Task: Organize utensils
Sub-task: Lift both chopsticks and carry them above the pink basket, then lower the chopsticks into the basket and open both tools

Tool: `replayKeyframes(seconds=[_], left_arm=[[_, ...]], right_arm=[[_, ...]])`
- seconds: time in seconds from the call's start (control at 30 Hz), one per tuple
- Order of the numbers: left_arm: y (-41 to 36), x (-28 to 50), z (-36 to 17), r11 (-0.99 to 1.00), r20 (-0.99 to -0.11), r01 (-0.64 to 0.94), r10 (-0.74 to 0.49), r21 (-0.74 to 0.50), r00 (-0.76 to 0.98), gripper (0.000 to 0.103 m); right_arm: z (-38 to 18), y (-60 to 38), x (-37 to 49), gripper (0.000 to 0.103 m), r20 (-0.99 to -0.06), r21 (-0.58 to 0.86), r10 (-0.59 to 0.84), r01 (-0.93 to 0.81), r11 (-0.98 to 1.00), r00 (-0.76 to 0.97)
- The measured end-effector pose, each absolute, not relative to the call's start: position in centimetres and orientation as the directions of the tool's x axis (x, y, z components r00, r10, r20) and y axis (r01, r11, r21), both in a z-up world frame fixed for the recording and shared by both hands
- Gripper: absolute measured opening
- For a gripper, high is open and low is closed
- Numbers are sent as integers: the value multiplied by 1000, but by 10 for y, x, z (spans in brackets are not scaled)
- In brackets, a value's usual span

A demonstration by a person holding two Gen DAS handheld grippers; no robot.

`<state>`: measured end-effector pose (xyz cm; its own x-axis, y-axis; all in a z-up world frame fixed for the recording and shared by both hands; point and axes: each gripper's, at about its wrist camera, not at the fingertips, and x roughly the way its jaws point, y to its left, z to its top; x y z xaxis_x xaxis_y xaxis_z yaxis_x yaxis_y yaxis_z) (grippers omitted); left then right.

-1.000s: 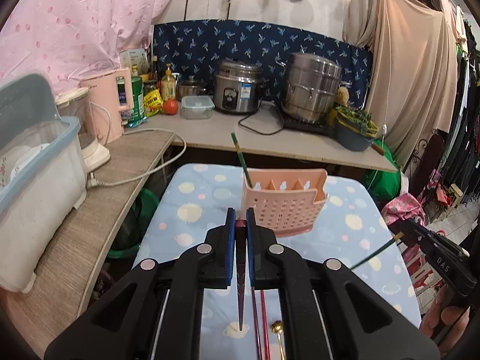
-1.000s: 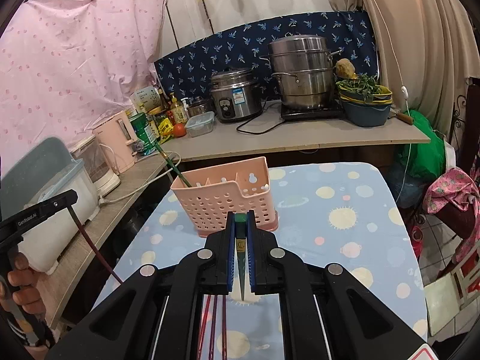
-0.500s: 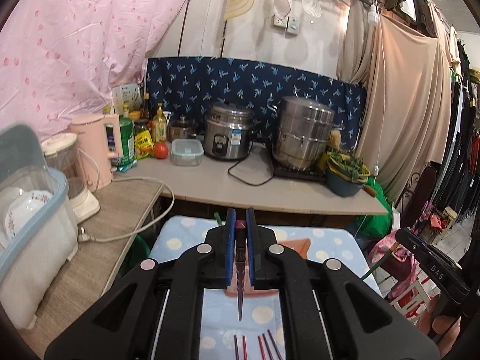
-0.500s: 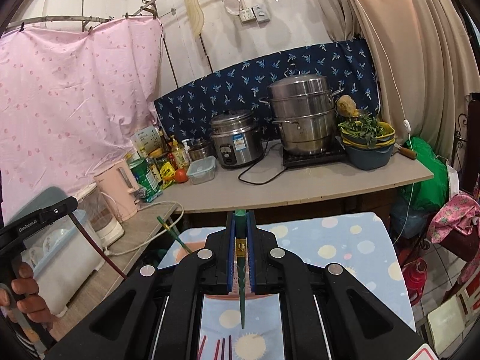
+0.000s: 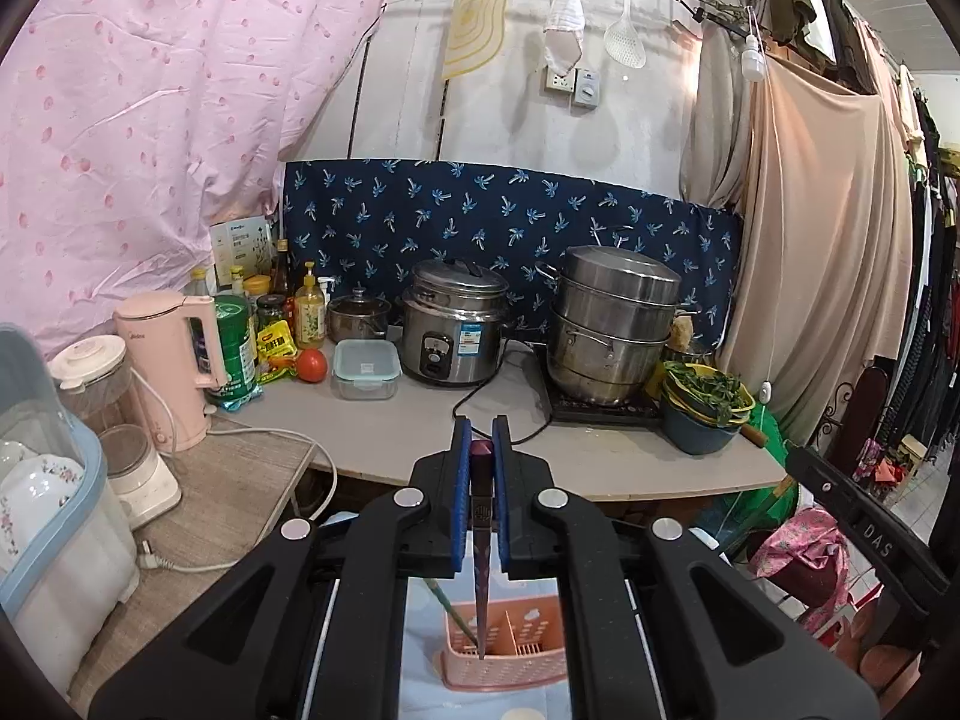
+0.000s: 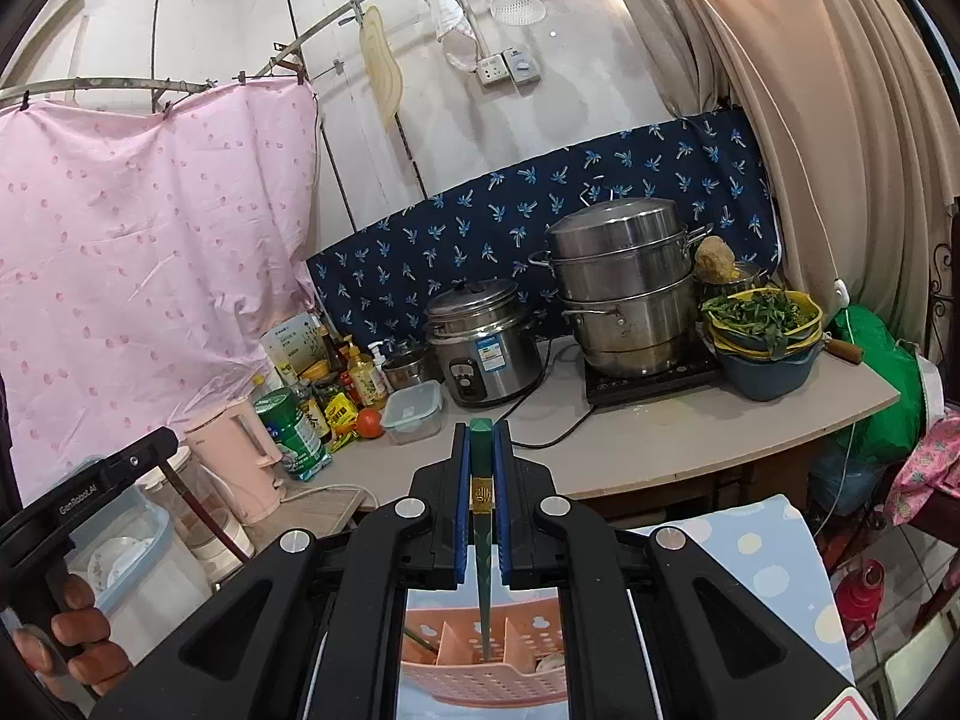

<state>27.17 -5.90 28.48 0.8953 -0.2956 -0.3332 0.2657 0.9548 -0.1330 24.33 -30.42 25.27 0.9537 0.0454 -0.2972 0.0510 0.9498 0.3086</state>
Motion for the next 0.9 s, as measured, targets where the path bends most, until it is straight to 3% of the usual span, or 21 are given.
replayKeyframes(seconds=[0.5,0.9], left_arm=[[-74,317,220,954,-443,262,-300,-146,845,7],[-69,325,192,960,-495,232,-280,-157,823,7]], right_arm=[[178,-291,294,7,-439,301,89,53,952,894],[153,-288,302,8,-483,299,104,52,953,869]])
